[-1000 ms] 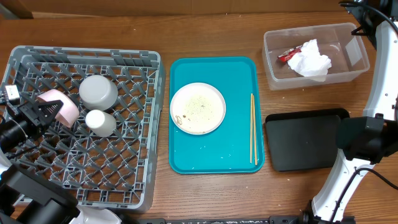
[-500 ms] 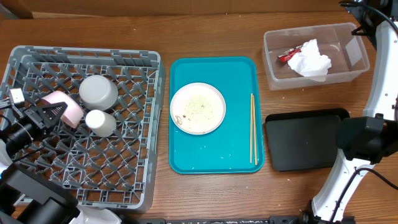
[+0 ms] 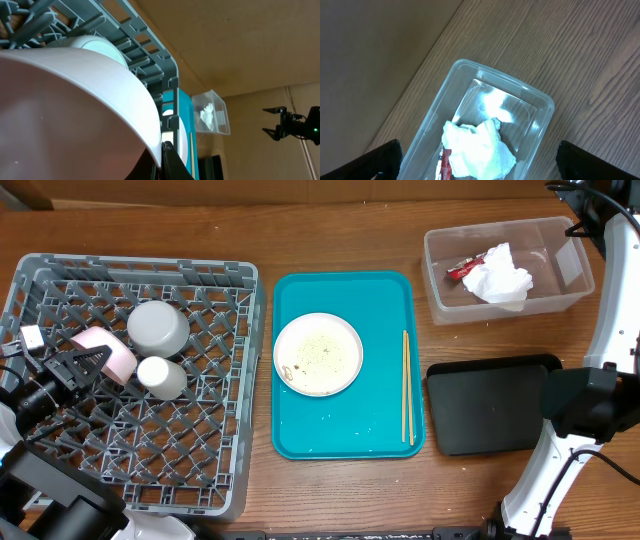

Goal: Sort waste into correct bins and load items into the dishwasher
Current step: 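Tilt and lower the pink bowl into the rack's left side, then release the pink bowl and raise the left gripper above the rack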

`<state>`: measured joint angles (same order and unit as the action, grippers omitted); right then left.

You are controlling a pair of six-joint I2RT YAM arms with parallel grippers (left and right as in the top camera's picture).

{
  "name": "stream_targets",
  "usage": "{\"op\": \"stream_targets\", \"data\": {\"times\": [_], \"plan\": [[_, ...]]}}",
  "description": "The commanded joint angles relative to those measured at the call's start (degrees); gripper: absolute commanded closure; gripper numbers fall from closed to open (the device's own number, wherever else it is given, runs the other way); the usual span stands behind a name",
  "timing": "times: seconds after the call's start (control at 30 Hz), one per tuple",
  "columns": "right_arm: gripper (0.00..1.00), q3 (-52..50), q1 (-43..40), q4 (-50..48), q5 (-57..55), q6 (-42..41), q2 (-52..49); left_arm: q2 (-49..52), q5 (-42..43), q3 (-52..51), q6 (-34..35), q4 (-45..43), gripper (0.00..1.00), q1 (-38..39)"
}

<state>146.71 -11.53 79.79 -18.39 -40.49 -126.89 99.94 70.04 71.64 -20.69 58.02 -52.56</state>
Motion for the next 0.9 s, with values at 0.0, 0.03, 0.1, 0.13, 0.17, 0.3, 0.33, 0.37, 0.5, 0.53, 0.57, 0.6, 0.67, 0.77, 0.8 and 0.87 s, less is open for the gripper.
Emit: {"op": "stream_targets", "data": {"times": [0.0, 0.03, 0.1, 0.13, 0.17, 0.3, 0.33, 0.37, 0.5, 0.53, 0.57, 0.6, 0.67, 0.77, 0.8, 0.87], "plan": [[0.00, 0.7, 0.0, -0.1, -0.3, -0.5, 1.5, -0.3, -1.8, -0.5, 3.0, 0.0, 0.96, -0.7], [0.00, 0.7, 0.0, -0.1, -0.4, -0.5, 1.5, -0.3, -2.7, -0.5, 3.5, 0.0, 0.96, -1.0], [0.00, 0.7, 0.0, -0.1, -0.3, -0.5, 1.5, -0.3, -3.8, -0.5, 3.6, 0.0, 0.96, -1.8], [0.00, 0.7, 0.0, -0.1, -0.4, -0.5, 1.5, -0.3, -4.1, -0.5, 3.6, 0.0, 0.96, -2.2], [0.00, 0.7, 0.0, -0.1, -0.4, -0.5, 1.5, -0.3, -4.4, -0.5, 3.6, 0.2, 0.96, -2.4], [0.00, 0.7, 0.0, -0.1, -0.4, -0.5, 1.5, -0.3, -5.2, -0.5, 3.6, 0.2, 0.94, -3.3], [0.00, 0.7, 0.0, -0.1, -0.3, -0.5, 1.5, -0.3, -5.8, -0.5, 3.6, 0.3, 0.91, -3.5], [0.00, 0.7, 0.0, -0.1, -0.3, -0.5, 1.5, -0.3, -6.5, -0.5, 3.6, 0.3, 0.89, -3.5], [0.00, 0.7, 0.0, -0.1, -0.4, -0.5, 1.5, -0.3, -10.3, -0.5, 6.4, 0.0, 0.57, -3.7], [0.00, 0.7, 0.0, -0.1, -0.4, -0.5, 1.5, -0.3, -10.8, -0.5, 6.9, -0.1, 0.42, -3.7], [0.00, 0.7, 0.0, -0.1, -0.4, -0.5, 1.5, -0.3, -11.2, -0.4, 7.0, 0.0, 0.31, -3.8], [0.00, 0.7, 0.0, -0.1, -0.3, -0.5, 1.5, -0.3, -12.0, -0.3, 7.6, 0.0, 0.25, -3.8], [0.00, 0.7, 0.0, -0.1, -0.4, -0.5, 1.5, -0.3, -14.8, 0.1, 9.9, 0.0, 0.23, -4.0], [0.00, 0.7, 0.0, -0.1, -0.4, -0.5, 1.5, -0.3, -19.4, 1.3, 14.0, 0.3, 0.24, -4.5], [0.00, 0.7, 0.0, -0.1, -0.4, -0.5, 1.5, -0.3, -20.7, 1.8, 15.1, 0.4, 0.25, -4.5], [0.00, 0.7, 0.0, -0.1, -0.4, -0.5, 1.5, -0.3, -23.2, 2.9, 18.0, 0.7, 0.26, -4.7]]}}
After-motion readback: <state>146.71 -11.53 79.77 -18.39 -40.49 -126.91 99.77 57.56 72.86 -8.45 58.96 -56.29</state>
